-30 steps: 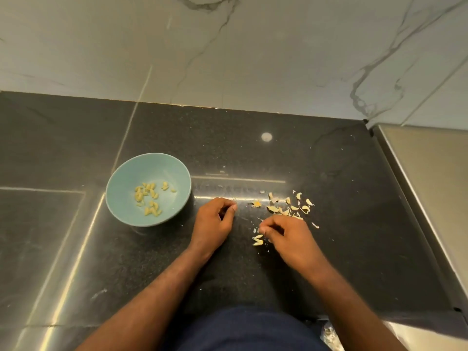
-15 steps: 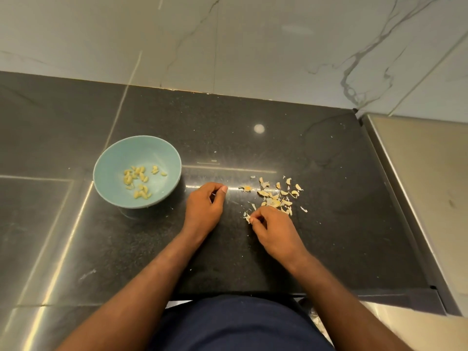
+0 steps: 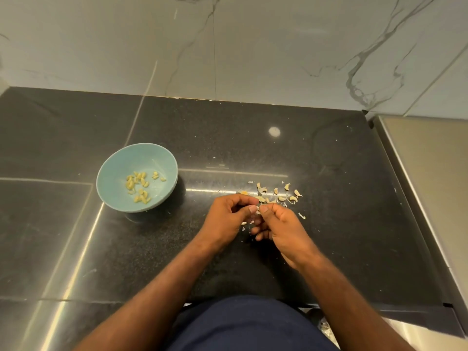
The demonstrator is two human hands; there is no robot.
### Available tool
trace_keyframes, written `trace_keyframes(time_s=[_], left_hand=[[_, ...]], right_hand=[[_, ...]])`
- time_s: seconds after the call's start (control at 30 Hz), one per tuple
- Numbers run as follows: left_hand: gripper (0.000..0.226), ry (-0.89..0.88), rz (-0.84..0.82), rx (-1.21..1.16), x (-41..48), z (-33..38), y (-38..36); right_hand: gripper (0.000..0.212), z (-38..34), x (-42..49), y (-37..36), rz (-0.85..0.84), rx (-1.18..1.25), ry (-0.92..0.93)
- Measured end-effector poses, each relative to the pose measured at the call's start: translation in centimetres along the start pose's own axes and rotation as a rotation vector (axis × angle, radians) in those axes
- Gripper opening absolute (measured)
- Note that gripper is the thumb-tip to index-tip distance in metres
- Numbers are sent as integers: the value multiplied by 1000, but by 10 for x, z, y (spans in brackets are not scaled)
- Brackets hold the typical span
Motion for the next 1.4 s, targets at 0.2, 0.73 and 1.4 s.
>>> trace_keyframes(time_s=[0.2, 0.73, 1.4], left_hand=[[20, 23, 117, 61, -1, 5, -5], [10, 132, 268, 14, -13, 5, -19], [6, 125, 146, 55, -3, 25, -9]], right_hand=[[26, -8, 7, 10, 1, -15, -1], [9, -46, 9, 31, -62, -102, 239], [9, -61, 1, 27, 89, -264, 395]])
Point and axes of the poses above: each hand's wrist, its own x-axis towards the middle knuckle, its own y-axis out of the back of the hand, z = x × y, the point moved 9 cm from there along x, towards the middle knuckle, and after that the axes turned 10 degrees about x, right-handed, at the moved point
